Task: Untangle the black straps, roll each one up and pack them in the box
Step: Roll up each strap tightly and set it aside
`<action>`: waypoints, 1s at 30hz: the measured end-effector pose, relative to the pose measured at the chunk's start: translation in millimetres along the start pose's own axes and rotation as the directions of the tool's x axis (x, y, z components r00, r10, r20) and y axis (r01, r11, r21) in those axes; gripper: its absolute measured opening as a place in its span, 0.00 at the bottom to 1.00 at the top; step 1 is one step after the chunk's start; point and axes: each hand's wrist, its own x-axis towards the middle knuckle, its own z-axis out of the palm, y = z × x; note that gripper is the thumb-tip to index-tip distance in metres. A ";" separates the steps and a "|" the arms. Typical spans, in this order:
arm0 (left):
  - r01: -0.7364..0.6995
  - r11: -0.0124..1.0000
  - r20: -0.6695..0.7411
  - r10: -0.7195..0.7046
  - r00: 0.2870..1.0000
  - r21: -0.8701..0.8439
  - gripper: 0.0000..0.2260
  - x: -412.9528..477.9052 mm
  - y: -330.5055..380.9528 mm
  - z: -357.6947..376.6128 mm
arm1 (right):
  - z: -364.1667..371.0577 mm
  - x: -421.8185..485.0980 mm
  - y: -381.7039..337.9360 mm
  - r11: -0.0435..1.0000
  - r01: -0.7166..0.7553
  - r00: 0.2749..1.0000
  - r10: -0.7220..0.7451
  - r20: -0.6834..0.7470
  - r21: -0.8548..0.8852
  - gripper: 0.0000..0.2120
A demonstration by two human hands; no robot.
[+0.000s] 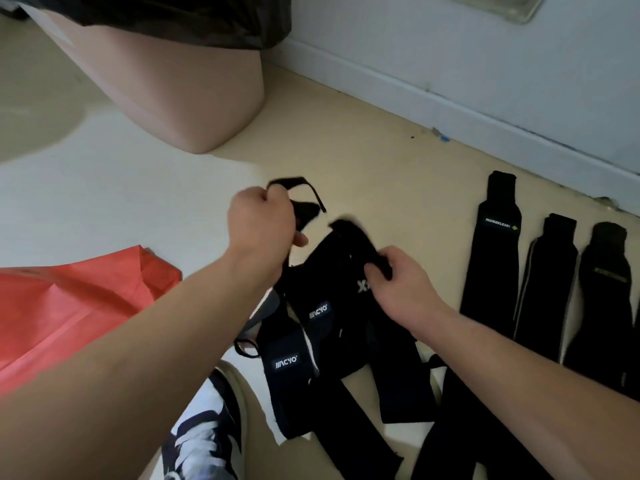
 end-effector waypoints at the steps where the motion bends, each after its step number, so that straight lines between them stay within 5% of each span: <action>1: -0.034 0.999 -0.009 0.034 0.999 0.020 0.12 1.6 6.2 -3.6 | 3.8 -3.6 10.4 0.999 -0.052 0.997 0.053 0.053 -0.012 0.03; 3: -0.155 0.971 0.104 0.138 0.985 0.183 0.13 -7.0 11.4 -5.0 | 9.7 -10.0 24.7 0.981 -0.190 0.975 0.183 0.127 0.047 0.06; 6: -0.328 0.868 0.298 0.223 0.928 0.374 0.14 -28.6 -4.1 3.7 | 7.2 -4.6 23.3 0.949 -0.244 0.970 0.243 0.030 0.201 0.08; 9: -0.347 0.809 0.344 0.192 0.919 0.475 0.19 -40.1 -22.8 10.6 | -0.7 3.6 -0.1 0.860 -0.256 0.955 0.295 -0.022 0.441 0.07; 12: -0.309 0.874 0.393 0.152 0.907 0.376 0.18 -51.1 -32.4 12.4 | 0.6 1.8 -22.7 0.781 -0.290 0.953 0.290 0.091 0.553 0.07; 17: -0.368 0.916 0.625 0.195 0.756 0.158 0.18 -66.9 -48.6 12.3 | 1.9 -2.7 -39.0 0.670 -0.339 0.935 0.318 0.158 0.660 0.08; 21: -0.178 0.976 0.458 0.103 0.883 0.123 0.13 -57.7 -54.6 7.6 | 0.2 -4.5 -40.6 0.720 -0.277 0.953 0.290 0.087 0.637 0.07; 23: -0.198 0.973 0.463 0.120 0.878 0.123 0.20 -53.9 -48.9 5.0 | -0.1 -8.0 -42.6 0.726 -0.275 0.955 0.284 0.089 0.630 0.06; 30: -0.219 0.967 0.565 0.109 0.818 0.131 0.15 -52.7 -29.1 2.7 | -19.5 -9.2 -56.1 0.712 -0.217 0.970 0.231 0.069 0.668 0.04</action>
